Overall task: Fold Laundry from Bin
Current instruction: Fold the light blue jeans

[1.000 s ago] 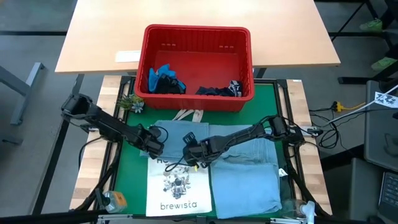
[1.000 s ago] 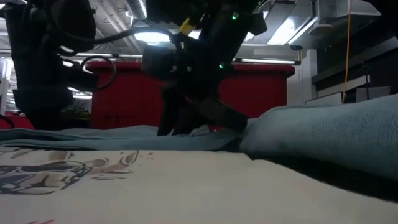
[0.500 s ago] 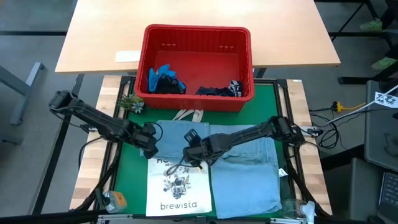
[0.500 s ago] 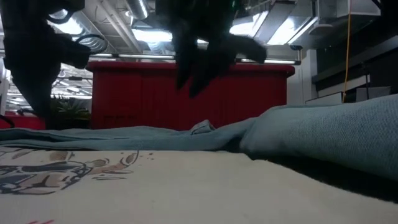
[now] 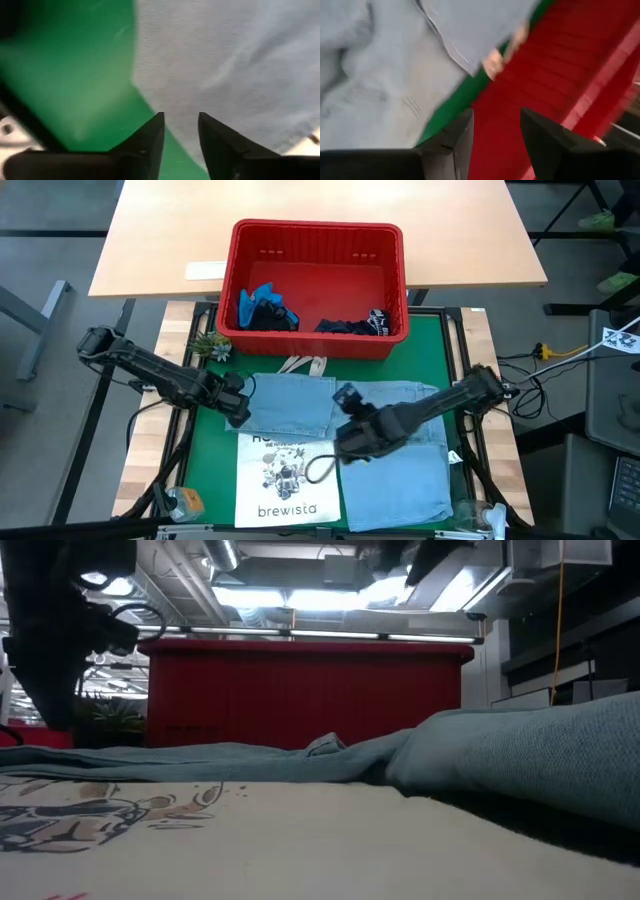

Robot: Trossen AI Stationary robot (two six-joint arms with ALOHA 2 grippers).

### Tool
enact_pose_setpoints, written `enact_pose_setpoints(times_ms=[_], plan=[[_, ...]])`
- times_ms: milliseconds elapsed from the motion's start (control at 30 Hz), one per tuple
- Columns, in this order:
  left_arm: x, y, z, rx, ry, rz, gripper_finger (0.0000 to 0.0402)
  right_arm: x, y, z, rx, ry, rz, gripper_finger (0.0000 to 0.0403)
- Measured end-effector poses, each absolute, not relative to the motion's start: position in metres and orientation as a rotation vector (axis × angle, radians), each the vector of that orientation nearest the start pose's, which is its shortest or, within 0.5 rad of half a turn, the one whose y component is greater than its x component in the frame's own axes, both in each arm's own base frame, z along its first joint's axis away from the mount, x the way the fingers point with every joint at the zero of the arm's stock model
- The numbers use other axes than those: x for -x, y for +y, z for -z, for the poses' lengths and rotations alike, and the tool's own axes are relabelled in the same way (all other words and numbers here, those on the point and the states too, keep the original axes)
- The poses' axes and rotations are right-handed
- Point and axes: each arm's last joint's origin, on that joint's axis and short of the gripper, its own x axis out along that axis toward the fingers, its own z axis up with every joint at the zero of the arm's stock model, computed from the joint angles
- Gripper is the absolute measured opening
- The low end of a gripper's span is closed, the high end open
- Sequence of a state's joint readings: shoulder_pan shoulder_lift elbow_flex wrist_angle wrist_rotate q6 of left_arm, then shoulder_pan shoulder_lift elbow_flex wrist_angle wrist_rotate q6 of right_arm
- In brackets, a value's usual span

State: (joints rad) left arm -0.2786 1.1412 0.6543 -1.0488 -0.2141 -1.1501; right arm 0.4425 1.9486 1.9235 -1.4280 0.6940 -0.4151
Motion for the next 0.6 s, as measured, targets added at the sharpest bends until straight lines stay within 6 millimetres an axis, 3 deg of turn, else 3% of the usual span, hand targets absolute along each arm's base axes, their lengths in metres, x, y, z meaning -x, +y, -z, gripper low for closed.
enact_pose_setpoints(times_ms=[100,267,367,600], plan=[[-0.151,-0.033,-0.186,0.579,1.305,-0.834,0.0153,-0.320,0.140,-0.326,1.149,1.261,0.026,0.0161],[-0.153,-0.030,-0.186,0.640,1.274,-0.880,0.0187,-0.276,0.114,-0.330,1.025,1.207,0.133,0.0161],[-0.153,-0.028,-0.181,0.655,1.262,-0.884,0.0189,-0.252,0.101,-0.323,0.930,1.145,0.167,0.0161],[-0.145,-0.019,-0.147,0.738,1.254,-0.889,0.0190,-0.213,0.086,-0.296,0.737,1.049,0.084,0.0161]])
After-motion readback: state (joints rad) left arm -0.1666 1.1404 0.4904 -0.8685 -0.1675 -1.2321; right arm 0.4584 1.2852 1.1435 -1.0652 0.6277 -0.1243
